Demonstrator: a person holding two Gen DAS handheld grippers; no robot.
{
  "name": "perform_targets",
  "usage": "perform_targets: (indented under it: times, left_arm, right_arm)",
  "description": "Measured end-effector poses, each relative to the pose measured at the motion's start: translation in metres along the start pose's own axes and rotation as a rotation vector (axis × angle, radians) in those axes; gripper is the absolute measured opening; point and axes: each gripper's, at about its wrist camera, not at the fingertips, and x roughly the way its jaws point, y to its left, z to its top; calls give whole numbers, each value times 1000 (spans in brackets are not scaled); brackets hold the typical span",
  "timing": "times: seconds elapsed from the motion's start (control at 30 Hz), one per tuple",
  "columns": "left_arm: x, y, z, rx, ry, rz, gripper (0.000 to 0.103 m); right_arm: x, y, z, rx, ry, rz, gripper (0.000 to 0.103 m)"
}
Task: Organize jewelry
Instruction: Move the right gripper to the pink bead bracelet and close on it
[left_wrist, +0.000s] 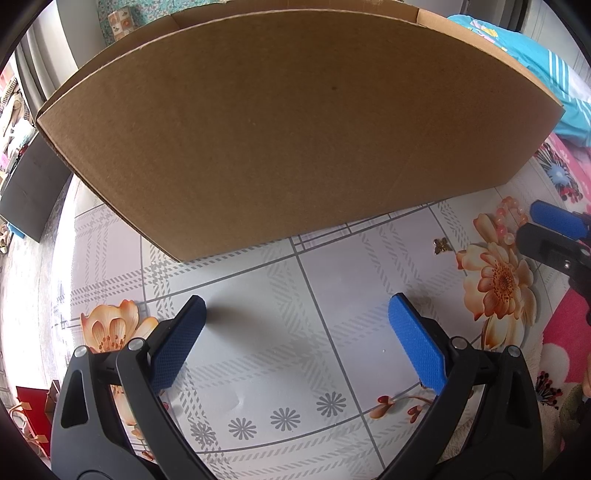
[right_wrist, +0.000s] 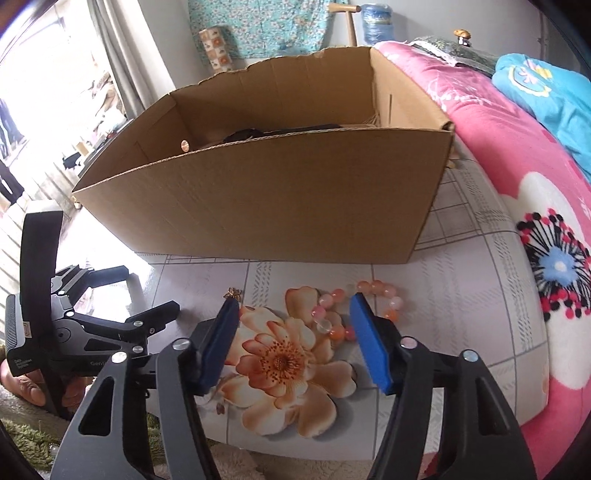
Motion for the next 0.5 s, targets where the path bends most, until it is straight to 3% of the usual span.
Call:
perform_targets:
  times: [0.2, 0.5]
  left_arm:
    - [0, 0, 0, 0, 0, 0, 96]
    - [0, 1, 0, 0, 0, 0, 96]
  right_arm:
    - [15, -2, -3, 19, 50, 6, 42]
    - [14, -4, -14, 38, 88, -40, 27]
